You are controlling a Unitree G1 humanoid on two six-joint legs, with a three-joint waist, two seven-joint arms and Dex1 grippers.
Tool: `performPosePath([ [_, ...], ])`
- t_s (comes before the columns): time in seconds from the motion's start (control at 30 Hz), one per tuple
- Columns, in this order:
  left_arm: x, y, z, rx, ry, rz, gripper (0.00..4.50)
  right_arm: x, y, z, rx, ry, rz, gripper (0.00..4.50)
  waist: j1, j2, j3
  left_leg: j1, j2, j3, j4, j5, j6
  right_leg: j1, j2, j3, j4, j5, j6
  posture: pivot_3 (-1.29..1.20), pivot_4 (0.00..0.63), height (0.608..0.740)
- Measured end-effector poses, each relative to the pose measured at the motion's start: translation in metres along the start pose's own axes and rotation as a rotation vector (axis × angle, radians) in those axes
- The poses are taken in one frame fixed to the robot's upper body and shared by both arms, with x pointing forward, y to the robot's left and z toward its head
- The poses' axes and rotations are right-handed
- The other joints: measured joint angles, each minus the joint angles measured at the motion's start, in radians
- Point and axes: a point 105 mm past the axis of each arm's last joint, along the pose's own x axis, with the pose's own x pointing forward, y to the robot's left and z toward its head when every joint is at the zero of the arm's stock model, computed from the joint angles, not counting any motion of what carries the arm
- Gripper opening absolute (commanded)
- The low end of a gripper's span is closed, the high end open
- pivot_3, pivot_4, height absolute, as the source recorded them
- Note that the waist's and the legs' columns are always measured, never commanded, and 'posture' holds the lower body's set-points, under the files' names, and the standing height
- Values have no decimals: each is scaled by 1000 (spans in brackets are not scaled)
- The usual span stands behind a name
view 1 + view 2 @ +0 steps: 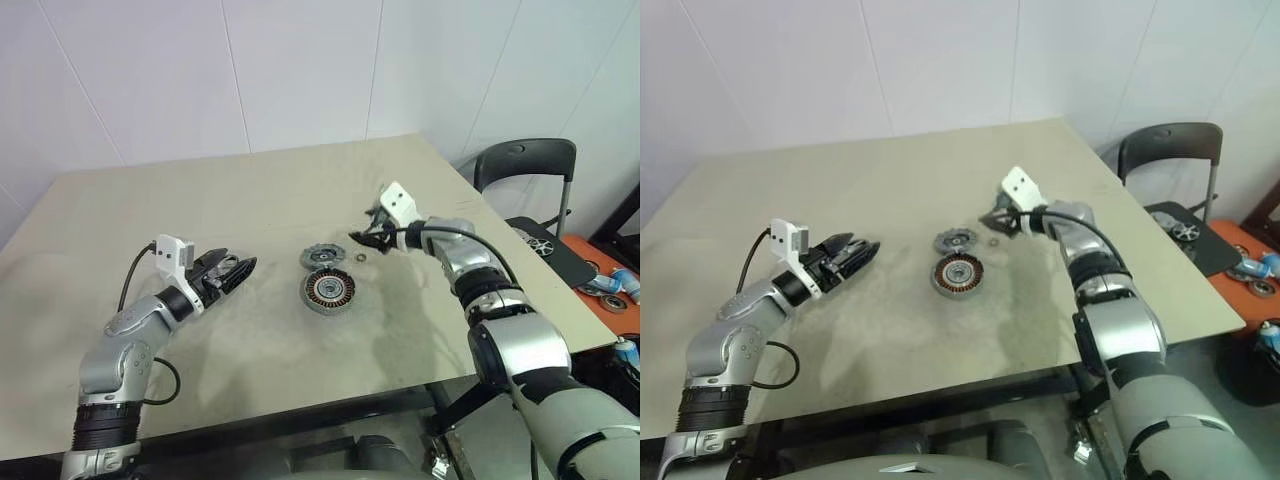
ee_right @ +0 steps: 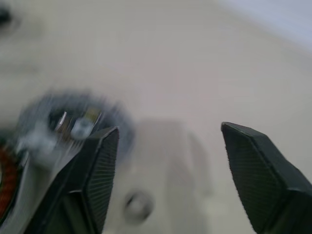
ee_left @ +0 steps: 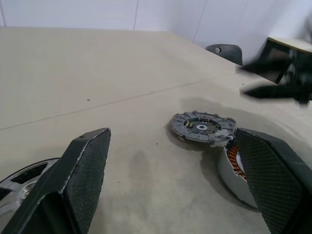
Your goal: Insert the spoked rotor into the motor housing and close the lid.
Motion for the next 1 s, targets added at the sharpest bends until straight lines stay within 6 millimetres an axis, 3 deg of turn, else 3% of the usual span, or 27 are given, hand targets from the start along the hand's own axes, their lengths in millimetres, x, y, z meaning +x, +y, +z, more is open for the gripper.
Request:
performPosePath([
  [0.27, 0, -1, -2, -7, 14, 0, 4324, -2, 12, -43, 86, 76, -37, 3411, -2, 0, 0, 1, 0, 0, 0, 0, 0, 0, 0, 0, 0, 0, 0, 0, 0, 740],
  [0.8, 3, -6, -2, -5, 35, -18, 4324, 18, 23, -41, 125, 95, -83, 3411, -2, 0, 0, 3, 0, 1, 0, 0, 0, 2, 0, 1, 1, 0, 0, 0, 0, 740],
  [1.0, 4, -8, -4, -2, 45, -28, 4324, 17, 15, -52, 320, 121, -171, 3411, 3, 0, 0, 8, 0, 0, 2, 0, 0, 10, 1, 0, -1, 0, 0, 0, 0, 740],
])
